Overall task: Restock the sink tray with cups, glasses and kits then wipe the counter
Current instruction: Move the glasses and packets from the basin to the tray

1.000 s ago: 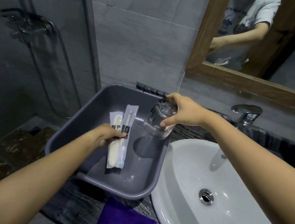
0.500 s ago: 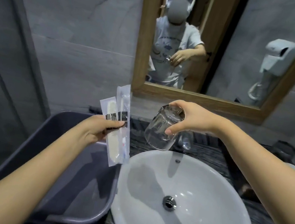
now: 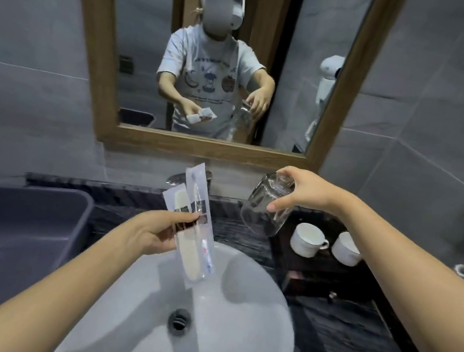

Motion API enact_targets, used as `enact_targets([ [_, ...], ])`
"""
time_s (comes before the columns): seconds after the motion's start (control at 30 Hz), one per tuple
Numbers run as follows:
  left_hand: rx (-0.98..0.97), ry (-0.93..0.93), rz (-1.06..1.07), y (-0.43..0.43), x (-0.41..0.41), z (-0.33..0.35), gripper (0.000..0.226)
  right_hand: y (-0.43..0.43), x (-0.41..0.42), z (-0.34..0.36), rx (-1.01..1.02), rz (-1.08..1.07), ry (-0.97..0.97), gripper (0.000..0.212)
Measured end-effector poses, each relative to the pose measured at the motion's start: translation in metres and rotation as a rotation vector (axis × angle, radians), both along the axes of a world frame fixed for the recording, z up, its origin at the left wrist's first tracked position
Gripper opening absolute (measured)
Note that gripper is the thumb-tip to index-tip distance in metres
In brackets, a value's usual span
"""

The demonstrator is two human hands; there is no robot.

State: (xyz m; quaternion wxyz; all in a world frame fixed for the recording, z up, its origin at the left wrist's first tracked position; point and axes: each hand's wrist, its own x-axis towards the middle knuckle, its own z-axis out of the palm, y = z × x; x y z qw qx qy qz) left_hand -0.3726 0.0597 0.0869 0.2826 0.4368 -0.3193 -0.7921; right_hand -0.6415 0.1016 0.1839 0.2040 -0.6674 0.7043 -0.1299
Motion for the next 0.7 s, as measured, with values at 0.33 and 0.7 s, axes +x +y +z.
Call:
enact_targets([
  [0.33,0.028,0.008,0.043,0.005,-0.122,-0.015,0.014,-0.04,-0.132,-0.028,-0.093,-0.154,-0.073,0.097],
  [0.7,0.056,-0.085,0.154,-0.01,-0.148,-0.036,0.017,-0.084,-0.176,-0.081,-0.069,-0.262,-0.076,0.085],
])
